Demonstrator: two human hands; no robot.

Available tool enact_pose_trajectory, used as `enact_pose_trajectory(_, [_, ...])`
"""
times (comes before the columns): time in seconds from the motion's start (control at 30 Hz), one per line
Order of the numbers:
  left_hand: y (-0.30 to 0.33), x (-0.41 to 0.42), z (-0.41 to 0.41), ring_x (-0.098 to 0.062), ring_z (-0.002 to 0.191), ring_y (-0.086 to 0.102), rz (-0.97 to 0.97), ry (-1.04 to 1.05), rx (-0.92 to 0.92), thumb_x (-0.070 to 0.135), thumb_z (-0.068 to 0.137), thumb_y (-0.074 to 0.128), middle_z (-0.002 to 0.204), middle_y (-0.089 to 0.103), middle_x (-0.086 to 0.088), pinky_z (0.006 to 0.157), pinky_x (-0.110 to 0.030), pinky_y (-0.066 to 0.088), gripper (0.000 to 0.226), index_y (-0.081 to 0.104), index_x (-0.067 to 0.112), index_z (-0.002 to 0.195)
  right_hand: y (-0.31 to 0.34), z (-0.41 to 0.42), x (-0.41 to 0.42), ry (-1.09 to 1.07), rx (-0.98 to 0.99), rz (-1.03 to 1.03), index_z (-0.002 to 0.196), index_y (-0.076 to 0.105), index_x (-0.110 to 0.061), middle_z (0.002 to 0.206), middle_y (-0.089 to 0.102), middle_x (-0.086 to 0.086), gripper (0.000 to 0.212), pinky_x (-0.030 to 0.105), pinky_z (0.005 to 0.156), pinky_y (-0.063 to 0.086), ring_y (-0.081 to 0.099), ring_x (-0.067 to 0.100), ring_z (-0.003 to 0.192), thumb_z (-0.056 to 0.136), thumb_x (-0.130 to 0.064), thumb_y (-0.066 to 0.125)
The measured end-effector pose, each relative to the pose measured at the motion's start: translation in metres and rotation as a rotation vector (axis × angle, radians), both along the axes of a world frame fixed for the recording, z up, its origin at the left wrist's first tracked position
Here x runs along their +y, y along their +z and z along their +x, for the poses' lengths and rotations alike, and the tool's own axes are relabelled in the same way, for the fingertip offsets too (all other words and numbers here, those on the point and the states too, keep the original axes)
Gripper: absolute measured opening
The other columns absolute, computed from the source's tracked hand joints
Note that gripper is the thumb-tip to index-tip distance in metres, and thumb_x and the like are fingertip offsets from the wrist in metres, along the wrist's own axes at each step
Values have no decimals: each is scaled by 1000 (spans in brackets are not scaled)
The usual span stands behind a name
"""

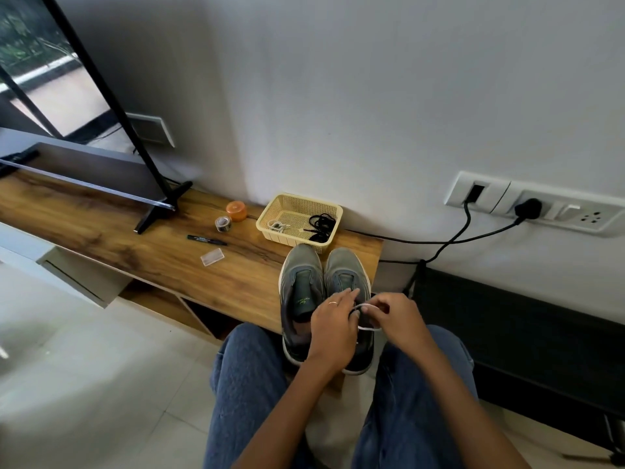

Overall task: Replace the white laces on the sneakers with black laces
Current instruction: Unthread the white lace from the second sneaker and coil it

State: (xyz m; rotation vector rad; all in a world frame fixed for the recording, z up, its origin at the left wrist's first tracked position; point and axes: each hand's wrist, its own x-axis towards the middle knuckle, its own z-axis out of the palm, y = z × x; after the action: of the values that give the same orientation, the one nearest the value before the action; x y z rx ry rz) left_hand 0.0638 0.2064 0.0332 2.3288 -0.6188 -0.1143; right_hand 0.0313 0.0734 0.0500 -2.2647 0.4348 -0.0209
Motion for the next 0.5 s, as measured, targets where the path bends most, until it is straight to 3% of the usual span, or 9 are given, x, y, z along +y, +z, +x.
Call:
enact_pose_trajectory(0.13, [22, -4, 7, -11, 101, 58, -233, 21, 75, 20, 100, 47, 110, 65, 1, 91, -34, 47, 25, 62, 18, 120, 35, 5, 1, -7, -141, 46, 80, 68, -25, 74, 65, -9, 14, 21, 67, 50, 62, 5, 71, 91, -20, 61])
enact_pose_trajectory(0.27, [44, 1, 15, -5, 69, 52, -424, 22, 233, 18, 101, 45, 76, 60, 5, 66, -23, 42, 23, 68, 18, 98, 65, 8, -2, -101, -253, 177, 83, 66, -23, 68, 65, -1, 13, 22, 63, 50, 59, 4, 59, 93, -21, 58])
enact_pose_trajectory(0.37, [61, 5, 17, -3, 61, 50, -600, 8, 428, 15, 102, 42, 63, 56, 12, 62, -18, 42, 28, 69, 16, 97, 82, 10, -6, -170, -341, 266, 87, 66, -19, 68, 64, 2, 12, 19, 60, 49, 58, 3, 57, 94, -20, 56])
enact_pose_trajectory(0.5, [72, 17, 19, -1, 59, 49, -607, -90, 621, 15, 102, 43, 68, 54, 9, 62, -13, 43, 28, 71, 15, 99, 95, 13, -11, -269, -462, 338, 89, 66, -17, 66, 62, 2, 11, 13, 57, 48, 57, 1, 55, 94, -20, 57])
